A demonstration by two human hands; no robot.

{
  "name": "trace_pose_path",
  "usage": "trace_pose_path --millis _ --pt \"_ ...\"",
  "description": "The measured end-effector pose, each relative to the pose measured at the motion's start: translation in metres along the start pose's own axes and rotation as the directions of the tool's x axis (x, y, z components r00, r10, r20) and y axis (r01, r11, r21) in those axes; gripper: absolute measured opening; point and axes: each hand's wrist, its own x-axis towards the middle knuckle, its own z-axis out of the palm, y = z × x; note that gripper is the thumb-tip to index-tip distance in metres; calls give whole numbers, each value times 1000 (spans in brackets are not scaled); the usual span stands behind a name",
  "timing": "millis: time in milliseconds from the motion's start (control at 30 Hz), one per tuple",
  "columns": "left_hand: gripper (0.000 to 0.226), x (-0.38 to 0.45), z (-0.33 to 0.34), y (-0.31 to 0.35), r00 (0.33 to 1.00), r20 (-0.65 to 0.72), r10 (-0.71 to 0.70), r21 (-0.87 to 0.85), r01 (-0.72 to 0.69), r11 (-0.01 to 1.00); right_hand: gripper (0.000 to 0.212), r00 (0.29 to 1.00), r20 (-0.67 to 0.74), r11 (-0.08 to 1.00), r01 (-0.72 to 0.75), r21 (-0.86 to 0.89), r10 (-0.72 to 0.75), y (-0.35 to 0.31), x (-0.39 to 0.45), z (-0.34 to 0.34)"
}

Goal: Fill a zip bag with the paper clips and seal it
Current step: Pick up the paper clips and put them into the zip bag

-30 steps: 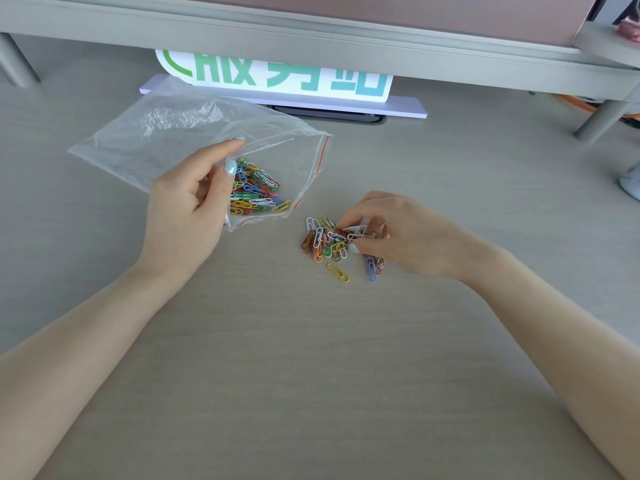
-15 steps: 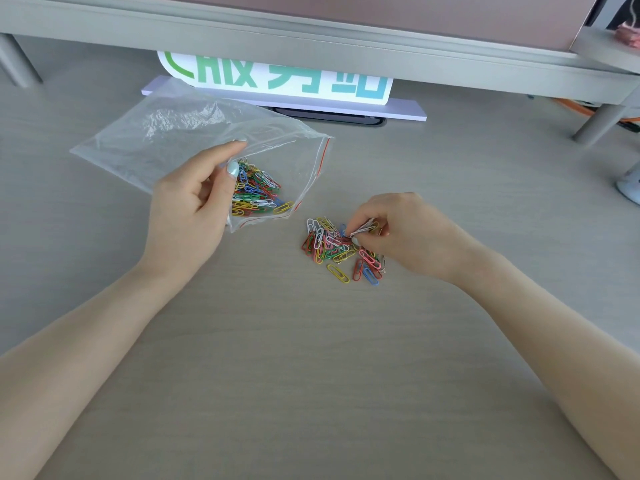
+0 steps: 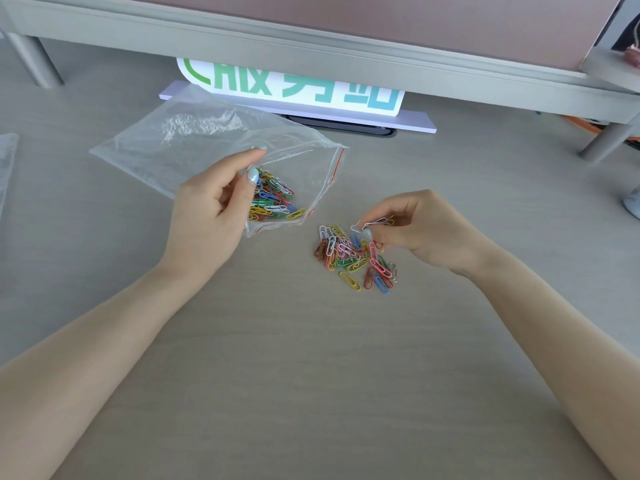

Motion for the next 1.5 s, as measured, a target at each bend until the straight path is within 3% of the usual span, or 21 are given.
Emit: trace_pose_path --millis 300,400,500,667,1000,1100,1300,1500 --pt "31 1 0 -3 1000 -20 8 3 -8 1000 19 990 -64 990 126 59 -122 -42 42 42" --pt "31 2 0 -4 999 -37 21 0 -21 1000 12 978 -83 981 191 -36 -194 -55 58 65" --pt "30 3 -1 -6 999 -45 22 -3 -22 1000 31 969 -46 953 229 -199 -242 -66 70 82" --pt "30 3 0 -5 999 -49 8 -16 -8 1000 37 952 -11 895 283 -345 -305 -71 92 97" --pt "30 3 -1 -3 999 -32 -17 -12 17 1000 33 956 79 843 288 -455 -284 -66 85 98" --pt "30 3 -1 -4 999 -44 -12 -14 12 1000 24 950 62 866 304 -397 -305 -64 77 88" --pt "30 2 -2 0 1000 -30 3 -23 -4 1000 27 963 64 915 270 -299 -263 -49 51 53" --pt "31 3 -2 -2 1000 -17 -16 -19 16 1000 27 954 284 897 203 -393 -91 -18 15 1"
